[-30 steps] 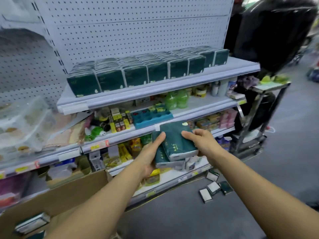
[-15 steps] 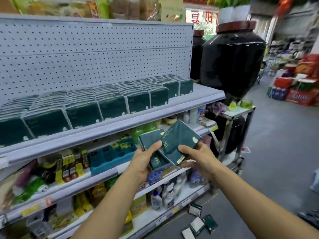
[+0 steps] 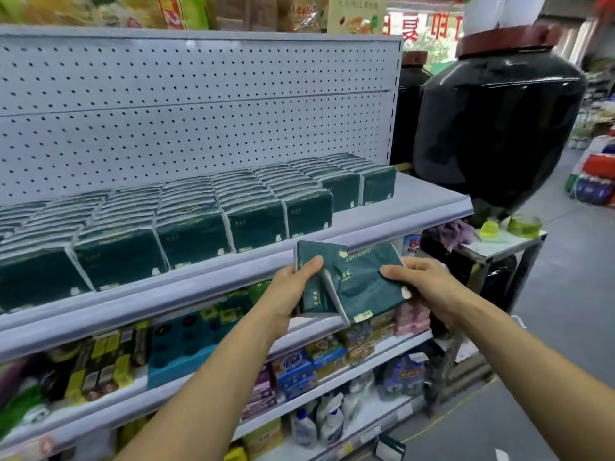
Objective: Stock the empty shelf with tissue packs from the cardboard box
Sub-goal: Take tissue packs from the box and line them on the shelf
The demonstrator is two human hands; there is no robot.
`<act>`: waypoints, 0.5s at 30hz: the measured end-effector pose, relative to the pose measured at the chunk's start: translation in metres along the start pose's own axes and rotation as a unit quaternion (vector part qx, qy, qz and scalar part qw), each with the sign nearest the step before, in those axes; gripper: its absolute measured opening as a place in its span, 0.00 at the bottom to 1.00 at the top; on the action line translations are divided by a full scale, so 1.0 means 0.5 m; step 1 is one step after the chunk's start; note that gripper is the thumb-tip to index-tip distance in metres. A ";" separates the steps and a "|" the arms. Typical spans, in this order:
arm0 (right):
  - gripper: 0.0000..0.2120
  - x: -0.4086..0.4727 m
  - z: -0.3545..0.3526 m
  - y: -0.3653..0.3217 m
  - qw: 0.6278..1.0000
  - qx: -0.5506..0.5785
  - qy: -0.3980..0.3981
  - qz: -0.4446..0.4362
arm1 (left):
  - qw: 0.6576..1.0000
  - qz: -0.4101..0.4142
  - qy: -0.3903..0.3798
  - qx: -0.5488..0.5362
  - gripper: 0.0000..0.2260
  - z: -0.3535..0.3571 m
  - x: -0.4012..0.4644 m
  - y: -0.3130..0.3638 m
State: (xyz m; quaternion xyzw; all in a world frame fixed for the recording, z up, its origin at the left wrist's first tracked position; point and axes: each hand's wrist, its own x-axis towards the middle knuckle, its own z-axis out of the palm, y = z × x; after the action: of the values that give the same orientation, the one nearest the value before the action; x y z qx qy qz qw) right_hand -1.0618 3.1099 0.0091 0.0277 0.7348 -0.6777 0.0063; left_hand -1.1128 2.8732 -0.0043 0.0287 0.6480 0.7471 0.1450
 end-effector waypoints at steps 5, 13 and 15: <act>0.15 0.098 -0.071 -0.029 0.996 0.067 0.016 -0.055 | 0.998 0.010 0.061 -0.012 0.17 0.031 0.075 -0.002; 0.10 0.345 -0.161 -0.094 0.986 -0.017 0.068 -0.151 | 0.992 0.031 0.126 -0.001 0.12 0.110 0.170 0.036; 0.11 0.400 -0.164 -0.094 0.985 -0.069 0.056 -0.147 | 0.990 0.027 0.141 0.010 0.12 0.123 0.180 0.037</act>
State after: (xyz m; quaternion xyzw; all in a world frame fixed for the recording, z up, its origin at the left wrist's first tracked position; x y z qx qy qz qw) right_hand -1.2613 3.1945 0.0530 -0.0430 0.7751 -0.6163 -0.1323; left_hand -1.1880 2.9528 0.0106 -0.0582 0.6682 0.7411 0.0314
